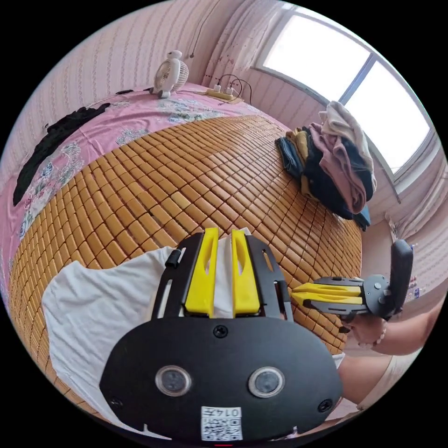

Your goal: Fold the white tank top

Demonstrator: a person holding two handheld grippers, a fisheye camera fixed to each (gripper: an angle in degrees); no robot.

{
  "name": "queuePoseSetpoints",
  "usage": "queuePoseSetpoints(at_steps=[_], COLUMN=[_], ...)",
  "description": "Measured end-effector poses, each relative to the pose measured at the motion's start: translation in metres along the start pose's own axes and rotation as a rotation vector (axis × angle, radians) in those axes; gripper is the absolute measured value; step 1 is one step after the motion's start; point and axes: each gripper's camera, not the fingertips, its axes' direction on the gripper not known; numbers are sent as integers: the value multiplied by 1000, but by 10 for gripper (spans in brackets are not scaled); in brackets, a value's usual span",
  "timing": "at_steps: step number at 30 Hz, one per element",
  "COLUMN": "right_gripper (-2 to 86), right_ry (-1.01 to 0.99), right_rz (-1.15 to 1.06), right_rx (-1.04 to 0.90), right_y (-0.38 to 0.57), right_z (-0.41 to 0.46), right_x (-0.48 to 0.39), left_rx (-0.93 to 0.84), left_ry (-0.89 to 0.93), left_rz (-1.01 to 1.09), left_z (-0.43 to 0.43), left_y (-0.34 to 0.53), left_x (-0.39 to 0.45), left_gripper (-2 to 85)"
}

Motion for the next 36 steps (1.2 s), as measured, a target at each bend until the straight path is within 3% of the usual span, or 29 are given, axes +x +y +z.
queuePoseSetpoints(at_steps=[6,11,15,21,25,31,36], right_gripper=[17,24,43,78,42,14,41], right_ry=[10,-148,-261,-195,-111,-156,-464], right_rz=[-104,-387,-554,-731,-810,-961,-1084], right_rx=[-10,-47,-90,-83,-216,-160,-95], right_y=[-5,-39,-61,-94,-107,-107,-96], right_z=[3,55,110,199,264,247,246], right_x=[-37,-154,-252,-393,-446,-499,-566], left_rx=[156,112,97,172,162,163,322], left_ry=[-109,-331,-383,-313,-237,-250,-353], left_rz=[-237,-508,-657,-798,-806,-811,-850], left_z=[-126,-196,-224,-225,-209,-220,-267], left_y=[143,291,377,440,455,489,535], left_x=[-59,-105,-138,-180,-196,-200,-170], left_gripper=[53,52,53,81,71,16,12])
